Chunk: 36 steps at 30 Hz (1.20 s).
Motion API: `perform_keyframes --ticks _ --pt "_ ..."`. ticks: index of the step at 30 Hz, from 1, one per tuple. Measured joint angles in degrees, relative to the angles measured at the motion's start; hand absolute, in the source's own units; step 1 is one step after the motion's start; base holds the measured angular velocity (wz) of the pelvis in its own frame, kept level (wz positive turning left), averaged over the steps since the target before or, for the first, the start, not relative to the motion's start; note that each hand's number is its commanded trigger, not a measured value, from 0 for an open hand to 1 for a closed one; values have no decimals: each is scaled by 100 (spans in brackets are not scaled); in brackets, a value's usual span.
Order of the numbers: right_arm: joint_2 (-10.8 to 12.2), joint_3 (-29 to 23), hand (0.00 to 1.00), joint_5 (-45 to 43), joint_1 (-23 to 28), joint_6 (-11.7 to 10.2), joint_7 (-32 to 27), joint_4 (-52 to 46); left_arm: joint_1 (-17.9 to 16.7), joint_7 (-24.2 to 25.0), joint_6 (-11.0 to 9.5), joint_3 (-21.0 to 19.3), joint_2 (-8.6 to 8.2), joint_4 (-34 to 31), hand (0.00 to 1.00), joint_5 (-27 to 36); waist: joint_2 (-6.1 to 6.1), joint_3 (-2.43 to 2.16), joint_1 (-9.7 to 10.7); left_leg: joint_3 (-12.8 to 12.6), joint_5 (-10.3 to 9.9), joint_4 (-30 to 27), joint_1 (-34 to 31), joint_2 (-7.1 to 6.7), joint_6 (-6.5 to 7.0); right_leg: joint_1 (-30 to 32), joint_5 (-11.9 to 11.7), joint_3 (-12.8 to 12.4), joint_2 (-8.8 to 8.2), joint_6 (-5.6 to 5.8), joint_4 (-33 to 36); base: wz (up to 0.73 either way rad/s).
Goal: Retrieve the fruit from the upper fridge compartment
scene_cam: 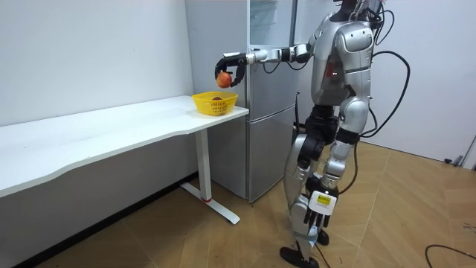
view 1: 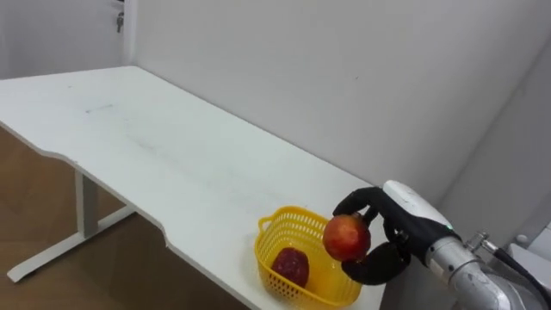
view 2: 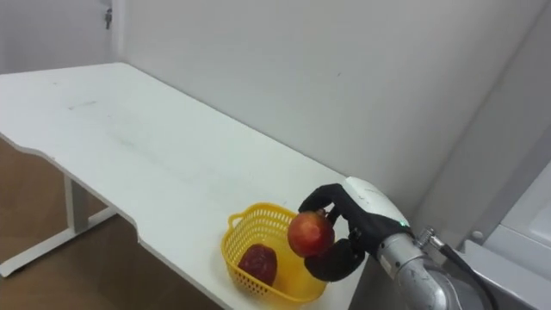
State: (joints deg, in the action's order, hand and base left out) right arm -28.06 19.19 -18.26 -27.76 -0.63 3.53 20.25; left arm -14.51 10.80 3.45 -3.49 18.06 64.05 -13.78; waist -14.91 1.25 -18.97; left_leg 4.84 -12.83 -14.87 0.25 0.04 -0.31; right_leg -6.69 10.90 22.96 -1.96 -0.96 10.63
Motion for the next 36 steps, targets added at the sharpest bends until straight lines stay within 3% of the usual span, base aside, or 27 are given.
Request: perform_keyframes --ticks 4,5,6,7,28,36 --pt "-4 0 100 36 0 -1 0 181 -35 -4 4 19 3 -1 0 -57 2 1 -13 0 0 -20 -19 1 0 0 0 15 -5 0 0 1" --pt "-11 0 80 47 0 -1 1 201 -38 -3 13 20 3 -2 0 -57 9 4 -9 5 -4 -65 -59 1 2 3 0 46 -4 0 -2 8" --pt "-16 0 52 47 0 -1 1 214 -37 -3 22 20 3 -6 0 -57 11 5 -5 9 -5 -73 -71 1 2 5 0 58 -4 0 -2 7" --pt "-20 0 0 47 0 4 1 234 -42 -3 32 22 3 -16 0 -57 15 8 -3 10 -5 -76 -77 1 2 10 0 61 -5 0 -2 3" --pt "-24 27 0 478 0 75 -92 379 -164 10 280 28 34 -220 0 -217 35 -7 -50 63 -3 -86 -115 -9 -1 20 0 93 4 0 -2 1" --pt "-26 27 0 680 0 75 -100 377 -165 3 283 27 34 -241 0 -218 27 -13 -47 59 -2 -87 -109 -9 -1 20 0 84 1 0 -1 0"
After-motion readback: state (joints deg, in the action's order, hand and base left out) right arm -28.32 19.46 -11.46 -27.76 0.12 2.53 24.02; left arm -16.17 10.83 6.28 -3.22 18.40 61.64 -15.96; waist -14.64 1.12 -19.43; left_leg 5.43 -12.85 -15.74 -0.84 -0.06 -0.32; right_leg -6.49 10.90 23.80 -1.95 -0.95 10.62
